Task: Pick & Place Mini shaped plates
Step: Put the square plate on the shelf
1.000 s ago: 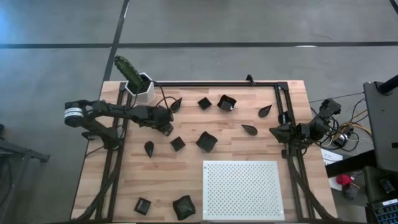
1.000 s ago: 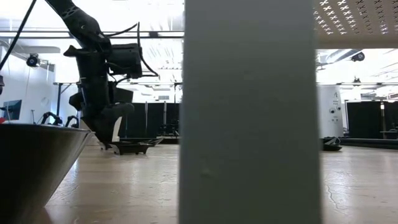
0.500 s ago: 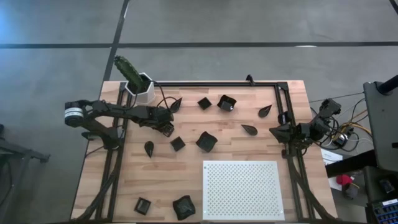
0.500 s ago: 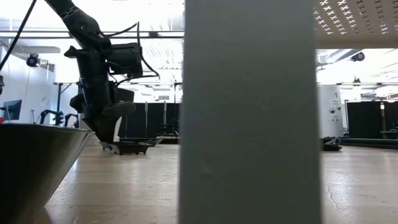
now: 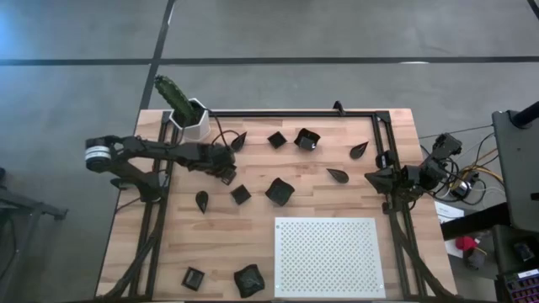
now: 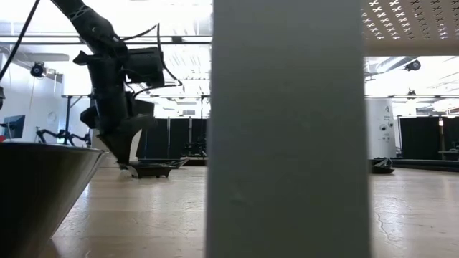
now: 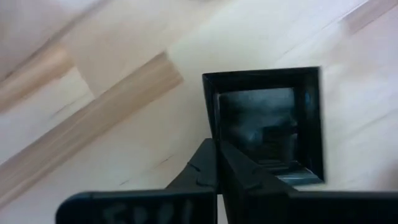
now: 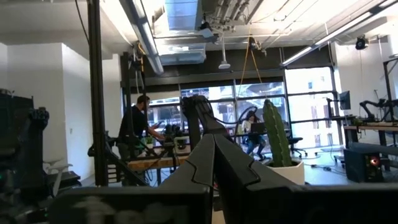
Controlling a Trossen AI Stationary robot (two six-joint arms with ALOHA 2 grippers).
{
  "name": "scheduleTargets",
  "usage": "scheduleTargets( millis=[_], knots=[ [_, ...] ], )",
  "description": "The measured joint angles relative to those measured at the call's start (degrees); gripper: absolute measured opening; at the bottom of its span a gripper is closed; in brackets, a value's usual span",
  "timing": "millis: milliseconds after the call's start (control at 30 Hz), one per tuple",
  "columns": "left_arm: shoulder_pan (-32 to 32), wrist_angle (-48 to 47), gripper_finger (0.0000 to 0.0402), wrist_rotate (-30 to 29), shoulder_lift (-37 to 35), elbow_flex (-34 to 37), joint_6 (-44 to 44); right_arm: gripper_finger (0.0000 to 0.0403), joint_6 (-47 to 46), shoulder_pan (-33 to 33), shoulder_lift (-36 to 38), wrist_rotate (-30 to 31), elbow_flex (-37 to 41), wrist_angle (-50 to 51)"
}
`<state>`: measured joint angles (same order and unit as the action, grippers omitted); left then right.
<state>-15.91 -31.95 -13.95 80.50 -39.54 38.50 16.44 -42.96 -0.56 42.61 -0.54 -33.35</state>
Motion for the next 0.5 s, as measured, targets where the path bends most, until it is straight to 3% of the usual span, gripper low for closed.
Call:
scheduleTargets(
  millis=[200,500],
  knots=[
    [0.16,-1.33,0.0001,-0.01,-3.09,-3.13,-0.34,0.0008,-1.34,0.00,0.00,0.00,0.00,0.01],
    [1.09,-10.45,0.0001,-0.01,-8.12,-11.08,-2.07,0.0008,0.91,0.00,0.00,-0.09,-0.02,0.05]
  ],
)
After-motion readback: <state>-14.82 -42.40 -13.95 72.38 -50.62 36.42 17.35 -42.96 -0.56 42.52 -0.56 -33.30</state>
